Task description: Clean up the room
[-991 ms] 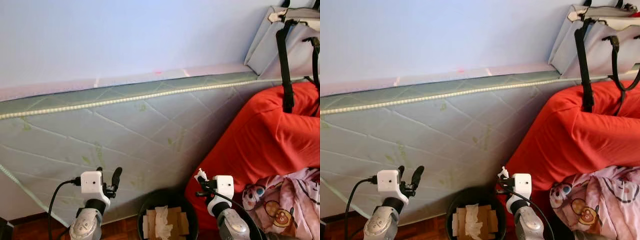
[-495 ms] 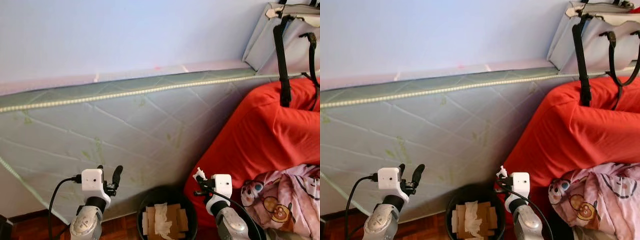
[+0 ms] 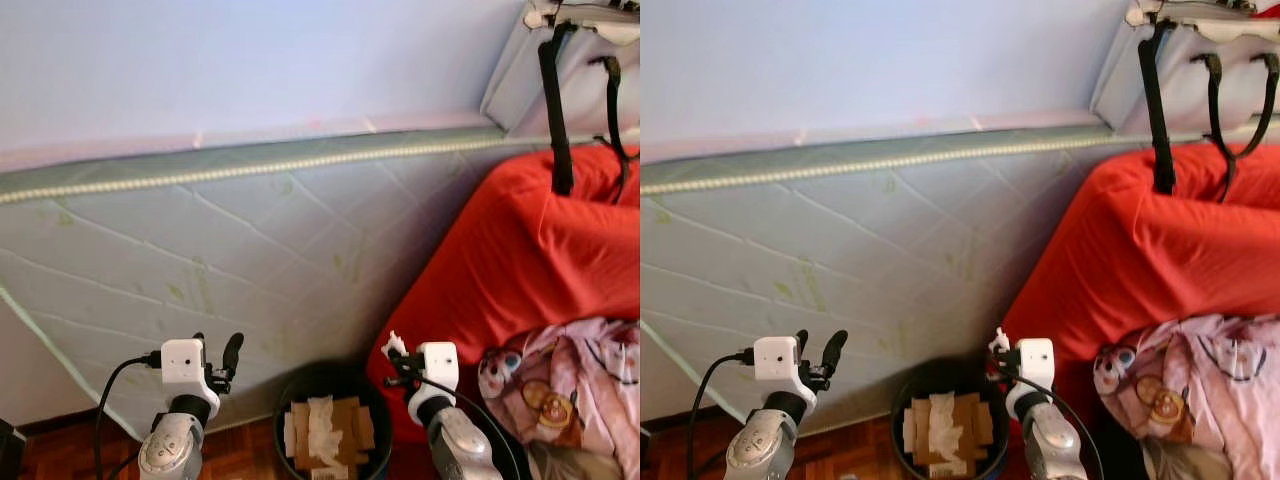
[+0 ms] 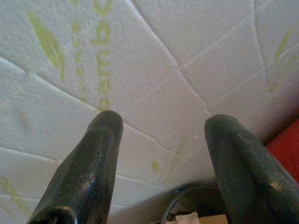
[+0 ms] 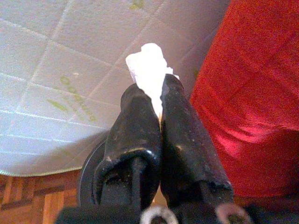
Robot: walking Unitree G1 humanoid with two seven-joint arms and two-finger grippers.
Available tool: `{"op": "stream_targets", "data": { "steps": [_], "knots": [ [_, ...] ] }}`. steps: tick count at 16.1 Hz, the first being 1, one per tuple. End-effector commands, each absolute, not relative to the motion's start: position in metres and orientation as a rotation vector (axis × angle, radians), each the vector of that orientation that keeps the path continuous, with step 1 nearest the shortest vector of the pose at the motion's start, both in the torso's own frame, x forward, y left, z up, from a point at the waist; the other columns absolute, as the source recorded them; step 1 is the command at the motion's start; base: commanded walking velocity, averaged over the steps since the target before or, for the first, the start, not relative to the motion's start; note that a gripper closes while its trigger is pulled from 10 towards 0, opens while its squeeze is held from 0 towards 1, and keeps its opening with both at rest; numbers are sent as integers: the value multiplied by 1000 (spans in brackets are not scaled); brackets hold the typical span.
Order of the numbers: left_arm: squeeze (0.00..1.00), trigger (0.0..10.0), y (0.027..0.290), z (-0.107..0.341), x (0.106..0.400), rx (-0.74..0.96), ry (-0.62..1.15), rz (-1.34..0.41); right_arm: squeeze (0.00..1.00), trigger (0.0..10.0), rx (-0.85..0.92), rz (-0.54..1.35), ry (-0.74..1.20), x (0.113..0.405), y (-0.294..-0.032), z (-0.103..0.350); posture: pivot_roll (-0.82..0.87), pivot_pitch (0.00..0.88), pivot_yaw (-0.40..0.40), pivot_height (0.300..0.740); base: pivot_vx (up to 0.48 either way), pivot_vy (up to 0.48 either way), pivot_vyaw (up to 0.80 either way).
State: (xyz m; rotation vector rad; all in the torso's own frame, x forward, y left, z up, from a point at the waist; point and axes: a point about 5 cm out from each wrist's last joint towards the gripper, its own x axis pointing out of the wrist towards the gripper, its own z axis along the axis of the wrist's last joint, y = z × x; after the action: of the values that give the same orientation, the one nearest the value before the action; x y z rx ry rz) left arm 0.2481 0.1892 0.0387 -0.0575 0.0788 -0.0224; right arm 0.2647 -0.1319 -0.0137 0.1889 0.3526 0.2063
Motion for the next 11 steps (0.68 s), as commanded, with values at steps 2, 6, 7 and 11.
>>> {"op": "stream_targets", "data": {
  "steps": [2, 6, 7, 11],
  "knots": [
    [0, 10000, 187, 39, 248, -65, 81, -25, 0, 10000, 180, 191, 330, 268, -132, -9, 82, 51, -94, 657, 0, 0, 0],
    [0, 10000, 188, 41, 249, -66, 78, -23, 0, 10000, 190, 193, 342, 270, -130, -9, 87, 53, -95, 657, 0, 0, 0],
    [0, 10000, 188, 41, 249, -67, 80, -23, 0, 10000, 191, 195, 348, 271, -130, -9, 88, 53, -95, 657, 0, 0, 0],
    [0, 10000, 187, 41, 249, -76, 81, -22, 0, 10000, 185, 170, 386, 273, -136, -12, 92, 56, -96, 657, 0, 0, 0]
  ]
}}
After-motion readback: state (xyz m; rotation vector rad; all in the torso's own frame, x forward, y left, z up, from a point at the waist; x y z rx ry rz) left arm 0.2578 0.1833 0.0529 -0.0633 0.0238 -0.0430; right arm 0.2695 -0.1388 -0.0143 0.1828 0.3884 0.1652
